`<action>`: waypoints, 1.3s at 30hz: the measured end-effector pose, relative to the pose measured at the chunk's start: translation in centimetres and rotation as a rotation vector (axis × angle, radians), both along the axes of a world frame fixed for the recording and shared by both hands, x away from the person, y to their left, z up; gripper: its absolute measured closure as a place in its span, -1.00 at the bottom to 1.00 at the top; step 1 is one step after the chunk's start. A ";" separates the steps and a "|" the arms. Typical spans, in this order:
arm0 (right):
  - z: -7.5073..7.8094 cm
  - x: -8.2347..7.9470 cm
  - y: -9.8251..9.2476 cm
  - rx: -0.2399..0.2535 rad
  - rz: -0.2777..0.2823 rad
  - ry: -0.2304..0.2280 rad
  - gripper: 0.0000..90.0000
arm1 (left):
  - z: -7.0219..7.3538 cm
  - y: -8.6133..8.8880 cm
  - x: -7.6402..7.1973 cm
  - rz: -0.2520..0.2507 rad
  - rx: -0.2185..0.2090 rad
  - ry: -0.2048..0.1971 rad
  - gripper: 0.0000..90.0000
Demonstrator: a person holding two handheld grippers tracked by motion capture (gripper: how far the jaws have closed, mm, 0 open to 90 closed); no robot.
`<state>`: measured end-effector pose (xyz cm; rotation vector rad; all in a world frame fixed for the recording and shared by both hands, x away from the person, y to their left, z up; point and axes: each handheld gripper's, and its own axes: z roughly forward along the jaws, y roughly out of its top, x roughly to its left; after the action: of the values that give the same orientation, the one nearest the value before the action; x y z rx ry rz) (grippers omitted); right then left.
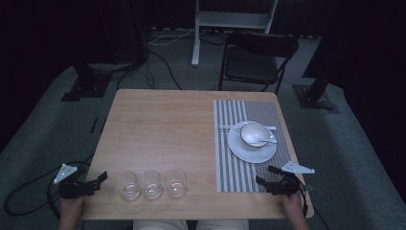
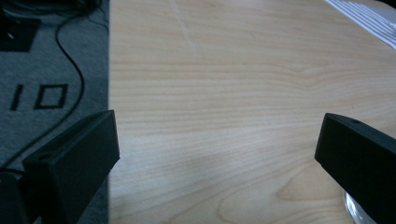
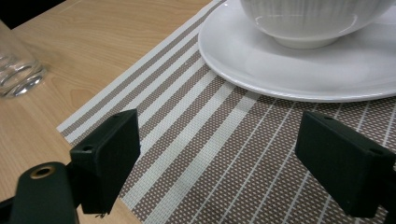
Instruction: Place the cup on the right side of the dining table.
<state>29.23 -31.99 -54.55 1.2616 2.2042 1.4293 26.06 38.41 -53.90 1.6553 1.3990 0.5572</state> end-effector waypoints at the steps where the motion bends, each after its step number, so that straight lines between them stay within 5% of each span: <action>1: 0.0 0.0 0.1 -0.009 0.006 0.003 -0.70 | 0.0 -0.1 0.0 -0.005 -0.002 0.002 -1.00; 12: 0.4 -0.3 1.4 -0.086 0.074 0.026 -0.74 | -0.2 -0.4 0.1 -0.029 0.006 0.024 -1.00; 23: 2.3 -0.4 2.7 -0.017 0.133 0.020 -0.75 | -0.3 -0.6 0.2 -0.048 0.025 0.039 -1.00; 39: 4.5 0.1 6.3 -0.005 0.228 -0.023 -0.75 | -0.3 -0.8 0.3 -0.060 0.038 0.053 -1.00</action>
<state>29.29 -25.68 -50.03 1.0119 2.3979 1.5070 26.38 37.62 -54.23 1.7474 1.3792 0.5119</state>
